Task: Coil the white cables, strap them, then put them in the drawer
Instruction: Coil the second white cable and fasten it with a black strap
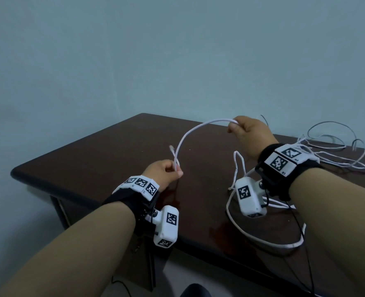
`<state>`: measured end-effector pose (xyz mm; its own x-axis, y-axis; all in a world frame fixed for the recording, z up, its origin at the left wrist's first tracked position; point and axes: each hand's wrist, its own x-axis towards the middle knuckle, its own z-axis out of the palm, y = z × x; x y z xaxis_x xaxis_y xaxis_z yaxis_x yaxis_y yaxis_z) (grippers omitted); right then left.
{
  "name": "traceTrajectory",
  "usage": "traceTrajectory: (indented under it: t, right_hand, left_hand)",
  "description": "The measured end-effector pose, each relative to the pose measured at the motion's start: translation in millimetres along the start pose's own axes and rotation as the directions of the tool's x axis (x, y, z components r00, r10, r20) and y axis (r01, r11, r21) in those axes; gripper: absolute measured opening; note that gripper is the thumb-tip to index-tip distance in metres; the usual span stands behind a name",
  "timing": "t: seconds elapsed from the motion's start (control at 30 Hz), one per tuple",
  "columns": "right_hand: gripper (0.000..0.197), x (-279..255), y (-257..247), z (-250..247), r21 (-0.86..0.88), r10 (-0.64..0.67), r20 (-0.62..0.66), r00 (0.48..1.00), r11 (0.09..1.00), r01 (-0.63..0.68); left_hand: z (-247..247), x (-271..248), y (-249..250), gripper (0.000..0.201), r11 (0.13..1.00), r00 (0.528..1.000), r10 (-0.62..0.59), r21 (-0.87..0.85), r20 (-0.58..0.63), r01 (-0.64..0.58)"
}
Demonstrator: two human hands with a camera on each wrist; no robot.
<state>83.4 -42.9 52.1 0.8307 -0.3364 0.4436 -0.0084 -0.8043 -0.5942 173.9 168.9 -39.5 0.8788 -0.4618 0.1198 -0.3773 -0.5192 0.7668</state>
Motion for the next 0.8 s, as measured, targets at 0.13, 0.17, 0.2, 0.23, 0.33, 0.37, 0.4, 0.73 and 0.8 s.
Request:
traceTrajectory:
  t: [0.13,0.17,0.2,0.23,0.33,0.37,0.4,0.73,0.8]
  right_hand:
    - [0.02,0.6,2.3,1.8,0.079,0.061,-0.051,0.997,0.995,-0.056]
    - [0.02,1.1,2.7,1.8,0.082,0.077,-0.063,0.995,0.994,-0.071]
    - [0.02,1.4,3.2,1.5,0.079,0.094,-0.075,0.993,0.993,-0.088]
    - [0.02,2.0,4.0,1.2,0.078,0.114,-0.09,0.989,0.991,-0.107]
    - [0.02,4.1,10.5,1.1,0.133,0.187,-0.135,0.973,0.977,-0.169]
    - [0.019,4.2,12.4,1.5,0.138,0.204,-0.152,0.967,0.973,-0.184]
    - [0.018,4.2,13.8,2.0,0.129,0.213,-0.17,0.962,0.973,-0.192]
    - [0.031,12.0,29.6,-10.0,0.146,0.325,-0.322,0.889,0.945,-0.293]
    - [0.033,12.6,32.9,-15.7,0.18,0.372,-0.353,0.859,0.927,-0.328]
  left_hand:
    - [2.5,3.9,0.8,0.018,1.0,0.998,-0.02,0.009,-0.058,0.02]
    - [2.2,5.2,-0.5,0.024,0.999,0.995,-0.047,-0.029,-0.087,0.045]
    - [1.0,6.1,-2.0,0.03,0.995,0.99,-0.072,-0.083,-0.126,0.061]
    - [-1.4,6.5,-3.8,0.036,0.989,0.982,-0.092,-0.133,-0.164,0.07]
    - [-7.0,10.7,-8.8,0.05,0.974,0.977,-0.119,-0.212,-0.178,0.08]
    - [-7.5,12.6,-10.5,0.049,0.966,0.978,-0.123,-0.247,-0.168,0.079]
    - [-7.7,13.4,-11.3,0.048,0.949,0.979,-0.132,-0.305,-0.152,0.08]
    - [-8.3,9.8,-12.6,0.037,0.955,0.996,-0.084,-0.289,-0.041,0.069]
    - [-8.4,8.3,-13.3,0.039,0.939,0.997,-0.072,-0.335,0.028,0.077]
